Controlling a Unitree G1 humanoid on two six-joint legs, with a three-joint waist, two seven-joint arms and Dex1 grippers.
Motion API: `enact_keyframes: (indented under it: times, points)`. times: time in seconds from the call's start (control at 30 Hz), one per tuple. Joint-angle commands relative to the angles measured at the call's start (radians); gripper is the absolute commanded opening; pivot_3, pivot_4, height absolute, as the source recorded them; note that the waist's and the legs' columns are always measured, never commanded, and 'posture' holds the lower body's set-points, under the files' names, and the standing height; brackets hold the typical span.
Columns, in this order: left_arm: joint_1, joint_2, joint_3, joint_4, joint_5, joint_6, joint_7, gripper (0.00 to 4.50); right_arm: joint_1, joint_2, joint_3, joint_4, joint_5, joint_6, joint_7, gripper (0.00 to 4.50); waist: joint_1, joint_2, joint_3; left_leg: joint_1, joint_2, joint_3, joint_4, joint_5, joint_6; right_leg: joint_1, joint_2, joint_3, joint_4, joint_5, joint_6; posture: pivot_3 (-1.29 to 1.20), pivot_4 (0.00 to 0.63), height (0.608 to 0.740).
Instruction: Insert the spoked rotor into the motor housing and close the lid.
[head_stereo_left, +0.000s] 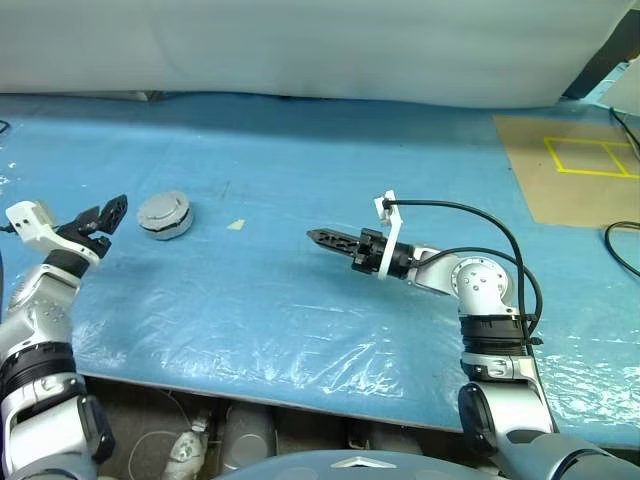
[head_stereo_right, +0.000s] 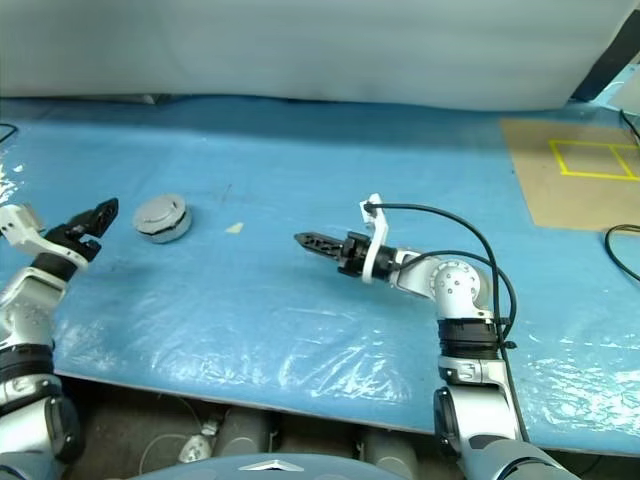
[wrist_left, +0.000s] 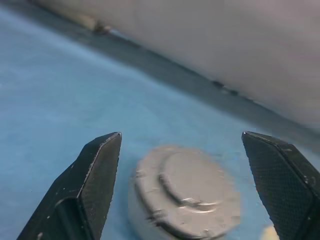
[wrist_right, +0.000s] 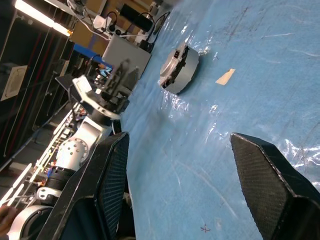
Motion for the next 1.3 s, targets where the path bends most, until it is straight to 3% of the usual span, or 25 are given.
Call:
enact_keyframes:
  times: [0.03,0.13,0.27,0.5,0.8,1.3]
  points:
    - [0.068,0.023,-0.053,-0.341,-0.160,0.188,-0.066,4.05,-0.011,-0.045,-0.006,-0.083,-0.012,-0.058,0.039,3.35,0.002,0.000,0.000,-0.001,0.000,0.003,0.000,0.000,0.000,0.000,0.000,0.000,0.000,-0.001,-0.002,0.00,0.150,0.740]
    - [0.064,0.010,-0.125,-0.504,-0.213,0.264,-0.052,4.05,0.009,-0.104,0.022,-0.135,-0.089,-0.155,0.060,3.35,0.003,0.000,0.000,0.000,0.000,0.004,-0.001,0.000,0.000,0.000,0.000,0.000,0.000,-0.002,-0.003,0.00,0.150,0.740]
    - [0.045,-0.030,-0.308,-0.621,-0.145,0.263,-0.067,4.05,0.041,-0.163,0.057,-0.193,-0.172,-0.272,0.101,3.35,0.000,0.001,0.000,0.001,0.000,0.005,0.000,0.000,0.000,0.000,0.000,0.001,0.000,0.000,0.000,0.00,0.150,0.740]
    - [0.046,-0.045,-0.543,-0.544,0.104,0.081,-0.179,4.05,0.057,-0.193,0.097,-0.206,-0.263,-0.359,0.099,3.35,-0.018,0.001,0.000,0.002,0.000,0.006,-0.001,0.000,0.000,-0.001,0.002,0.003,0.000,0.000,0.000,0.00,0.150,0.740]
    - [0.013,-0.109,-0.554,-0.475,0.152,0.024,-0.192,4.05,0.077,-0.170,0.056,-0.220,-0.254,-0.349,0.059,3.35,-0.018,0.001,0.000,0.001,0.000,0.006,-0.001,0.000,0.000,-0.001,0.002,0.003,0.001,0.000,0.000,0.00,0.150,0.740]
    - [0.037,-0.104,-0.519,-0.503,0.139,0.052,-0.184,4.05,0.056,-0.151,0.071,-0.190,-0.270,-0.366,0.070,3.35,-0.018,0.001,0.000,0.001,0.000,0.006,0.000,0.000,0.001,-0.001,0.001,0.003,0.001,0.000,0.000,0.00,0.150,0.740]
